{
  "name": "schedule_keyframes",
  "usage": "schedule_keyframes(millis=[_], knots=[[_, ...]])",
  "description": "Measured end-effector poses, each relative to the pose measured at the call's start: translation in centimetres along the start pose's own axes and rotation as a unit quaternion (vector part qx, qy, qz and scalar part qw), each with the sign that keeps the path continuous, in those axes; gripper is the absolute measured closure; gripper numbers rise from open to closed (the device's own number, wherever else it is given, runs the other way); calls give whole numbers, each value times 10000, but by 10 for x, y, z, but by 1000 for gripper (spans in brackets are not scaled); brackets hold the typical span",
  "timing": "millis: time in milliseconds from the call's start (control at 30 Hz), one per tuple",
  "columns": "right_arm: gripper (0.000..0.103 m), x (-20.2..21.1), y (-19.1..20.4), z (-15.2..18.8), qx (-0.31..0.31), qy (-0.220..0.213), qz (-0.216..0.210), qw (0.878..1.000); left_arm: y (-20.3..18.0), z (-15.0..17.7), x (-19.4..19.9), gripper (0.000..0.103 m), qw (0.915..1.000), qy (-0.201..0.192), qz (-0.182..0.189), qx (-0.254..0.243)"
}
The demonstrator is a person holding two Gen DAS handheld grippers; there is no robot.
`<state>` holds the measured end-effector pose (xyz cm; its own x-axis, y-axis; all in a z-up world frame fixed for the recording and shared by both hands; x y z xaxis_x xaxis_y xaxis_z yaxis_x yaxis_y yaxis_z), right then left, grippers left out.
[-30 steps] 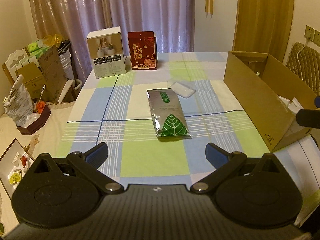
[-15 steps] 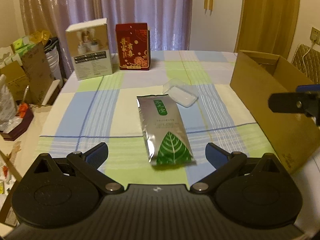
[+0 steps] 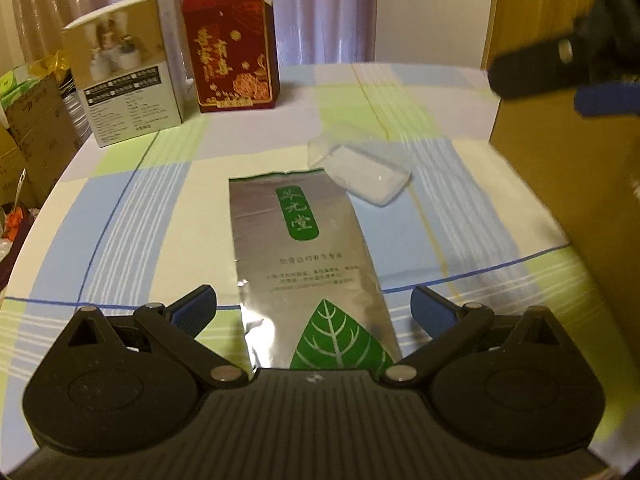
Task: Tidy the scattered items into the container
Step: 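Grasp the silver-green tea pouch with the left tool while the right tool grasps the clear plastic container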
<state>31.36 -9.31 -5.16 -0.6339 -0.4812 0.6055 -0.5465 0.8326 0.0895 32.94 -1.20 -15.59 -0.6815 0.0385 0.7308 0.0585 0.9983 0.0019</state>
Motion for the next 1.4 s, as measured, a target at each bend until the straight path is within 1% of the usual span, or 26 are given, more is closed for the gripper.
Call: schedule_keyframes(millis=[33,67,100,167,233,300,367,433,533,600,633,700,800,900,933,967,1000,1033,1100,1167,1233,1300,1400], knots=[[0,-2,0,0,7,1,3,10000,0,0,-4,2,10000,17,-54,-52],[0,-5,0,1,23,4,7,10000,0,1,-8,4,9999,36,-82,-95],[0,-8,0,1,36,11,13,10000,0,1,-11,9,9999,55,-96,-123],[0,-13,2,3,60,39,22,10000,1,1,-15,11,9998,79,-85,-178],[0,-19,4,4,125,71,53,9999,2,1,-16,22,9997,86,-25,-232],[0,-25,8,3,172,104,39,9998,6,2,-14,27,9996,116,-38,-262],[0,-31,12,1,225,114,16,9997,16,5,-12,31,9996,202,-5,-191],[0,-40,16,-1,320,184,-34,9993,27,8,-8,31,9995,292,-23,-125],[0,-61,22,0,491,336,-57,9982,50,10,-2,31,9990,414,-157,-86],[0,-77,23,3,590,471,-32,9971,62,10,0,25,9987,485,-178,-26],[0,-87,23,4,671,551,-15,9962,67,11,1,24,9986,507,-182,-1],[0,-106,23,6,788,724,-7,9943,74,9,3,22,9986,484,-198,95],[1,-134,15,8,790,981,37,9920,79,4,7,22,9986,420,-142,296],[1,-153,10,12,934,1142,58,9890,79,-3,7,22,9992,307,-131,204],[3,-157,10,13,977,1169,38,9883,79,-5,6,22,9993,287,-143,174],[18,-160,10,14,1019,1218,-6,9873,79,-5,5,22,9994,295,-122,162],[24,-164,11,16,1082,1286,-30,9858,78,-5,2,22,9993,312,-97,157],[27,-166,12,18,1139,1312,-33,9848,78,-4,0,22,9993,332,-88,139],[37,-168,13,19,1210,1286,-15,9843,77,-3,-3,22,9992,375,-84,95],[42,-164,14,20,1202,1276,47,9845,77,-2,-6,22,9992,392,-63,92],[42,-155,17,24,1198,1253,140,9848,77,-1,-8,22,9991,414,-63,66],[42,-143,22,32,1190,1267,192,9846,76,2,-11,25,9990,439,-90,-41],[42,-119,24,51,1051,1303,293,9855,74,4,-11,25,9989,438,-124,-137]])
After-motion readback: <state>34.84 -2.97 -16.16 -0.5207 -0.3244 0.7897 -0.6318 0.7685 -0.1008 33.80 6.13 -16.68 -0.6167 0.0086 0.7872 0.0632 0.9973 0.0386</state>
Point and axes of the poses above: each gripper's, at about its wrist camera, not at the fingertips, and x roughly against the way its jaws point, y to its left, z to its underside, the point moved 8 cm from there along -x, roughly the way its jaws point, and after that the axes turned 5 degrees about x, right-handed, at the moved point
